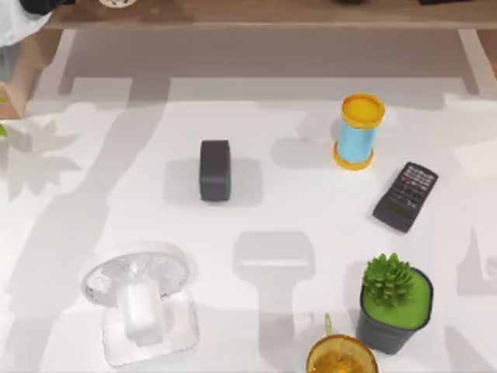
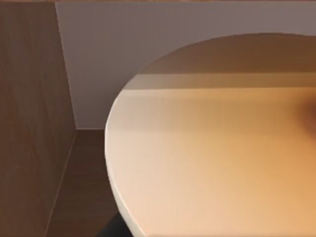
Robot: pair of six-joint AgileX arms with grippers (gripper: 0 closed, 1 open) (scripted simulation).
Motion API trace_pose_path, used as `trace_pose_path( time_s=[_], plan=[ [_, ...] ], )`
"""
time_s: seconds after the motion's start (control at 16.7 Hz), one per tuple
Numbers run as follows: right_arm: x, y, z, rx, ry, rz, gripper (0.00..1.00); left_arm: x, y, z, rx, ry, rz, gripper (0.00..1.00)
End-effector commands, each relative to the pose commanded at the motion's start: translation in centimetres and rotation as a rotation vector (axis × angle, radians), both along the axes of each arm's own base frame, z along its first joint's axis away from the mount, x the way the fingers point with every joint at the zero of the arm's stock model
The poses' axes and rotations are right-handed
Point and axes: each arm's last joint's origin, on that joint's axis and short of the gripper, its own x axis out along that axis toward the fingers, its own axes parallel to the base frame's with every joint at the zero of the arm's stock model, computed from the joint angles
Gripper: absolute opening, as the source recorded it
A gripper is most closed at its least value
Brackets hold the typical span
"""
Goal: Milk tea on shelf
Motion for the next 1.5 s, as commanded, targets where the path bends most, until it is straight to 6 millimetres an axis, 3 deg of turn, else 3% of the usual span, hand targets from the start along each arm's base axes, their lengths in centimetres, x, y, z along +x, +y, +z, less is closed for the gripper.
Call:
trace_pose_path(
  time_s=[0.54, 0.9, 1.5],
  plan=[
    [0.0, 0.0, 0.0, 0.000, 0.000, 0.000, 1.00, 3.2, 0.0, -2.4, -0.008, -0.027, 0.003, 0.00],
    [0.0, 0.0, 0.0, 0.000, 0.000, 0.000, 1.00, 3.6, 0.0, -2.6, -0.007, -0.029, 0.005, 0.00],
    [0.0, 0.0, 0.0, 0.000, 0.000, 0.000, 1.00, 3.6, 0.0, -2.6, -0.007, -0.029, 0.005, 0.75]
  ],
)
